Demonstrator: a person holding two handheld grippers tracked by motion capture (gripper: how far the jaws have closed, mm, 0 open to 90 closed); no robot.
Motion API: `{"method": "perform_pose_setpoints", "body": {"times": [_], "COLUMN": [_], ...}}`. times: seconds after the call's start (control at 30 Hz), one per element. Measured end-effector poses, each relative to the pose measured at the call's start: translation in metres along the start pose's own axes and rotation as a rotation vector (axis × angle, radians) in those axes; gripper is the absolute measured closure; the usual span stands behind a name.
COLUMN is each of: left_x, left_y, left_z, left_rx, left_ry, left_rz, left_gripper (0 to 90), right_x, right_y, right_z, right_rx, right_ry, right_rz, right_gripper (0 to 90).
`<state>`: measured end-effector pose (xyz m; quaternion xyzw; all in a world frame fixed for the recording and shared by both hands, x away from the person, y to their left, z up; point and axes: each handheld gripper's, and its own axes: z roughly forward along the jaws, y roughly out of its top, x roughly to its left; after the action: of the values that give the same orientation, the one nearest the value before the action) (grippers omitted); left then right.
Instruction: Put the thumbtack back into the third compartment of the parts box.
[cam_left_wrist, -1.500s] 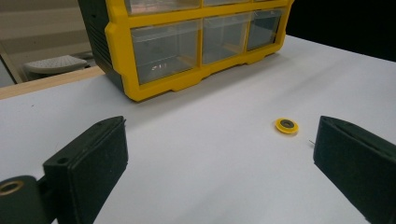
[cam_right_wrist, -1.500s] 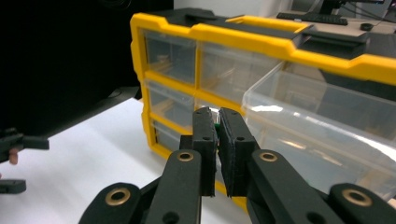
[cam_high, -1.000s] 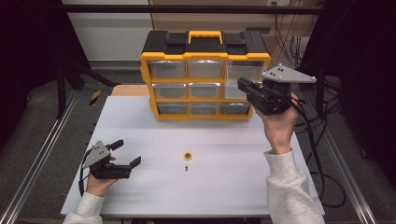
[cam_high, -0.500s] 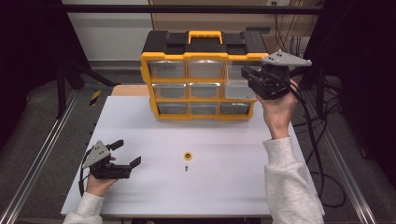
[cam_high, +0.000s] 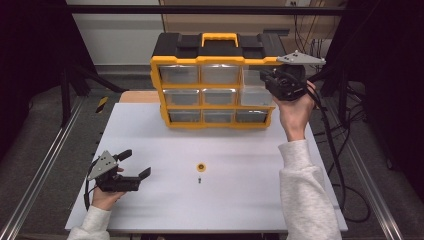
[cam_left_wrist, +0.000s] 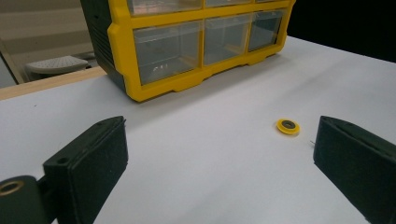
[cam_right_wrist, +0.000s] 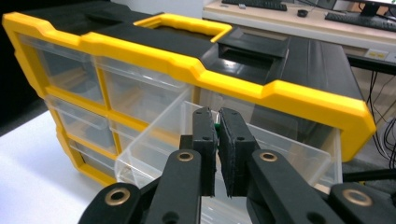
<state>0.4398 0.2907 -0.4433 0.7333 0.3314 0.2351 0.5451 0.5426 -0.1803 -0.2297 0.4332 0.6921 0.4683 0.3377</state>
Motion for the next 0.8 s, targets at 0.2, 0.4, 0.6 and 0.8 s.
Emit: {"method": "perform_pose_setpoints", "body": {"times": [0.2, 0.4, 0.6, 0.8], "left_x": [-0.001, 0.0, 0.0, 0.0], "left_y": [0.0, 0.0, 0.0, 0.0], "left_z": [0.0, 0.0, 0.0, 0.0], "left_rx": [0.002, 0.002, 0.001, 0.0], "left_ry": [-0.003, -0.002, -0.002, -0.003], "left_rz": [0.002, 0.0, -0.001, -0.001], "left_gripper": [2.7, 2.7, 2.7, 2.7], "right_x": [-0.002, -0.005, -0.006, -0.007], "right_y": [-0.004, -0.007, -0.009, -0.008], "right_z": [0.007, 0.012, 0.015, 0.014], "right_rx": [0.021, 0.041, 0.068, 0.068], "right_ry": [-0.017, -0.019, -0.027, -0.024], "right_rz": [0.001, 0.024, 0.031, 0.037], "right_gripper": [85.4, 85.2, 84.7, 80.6]}}
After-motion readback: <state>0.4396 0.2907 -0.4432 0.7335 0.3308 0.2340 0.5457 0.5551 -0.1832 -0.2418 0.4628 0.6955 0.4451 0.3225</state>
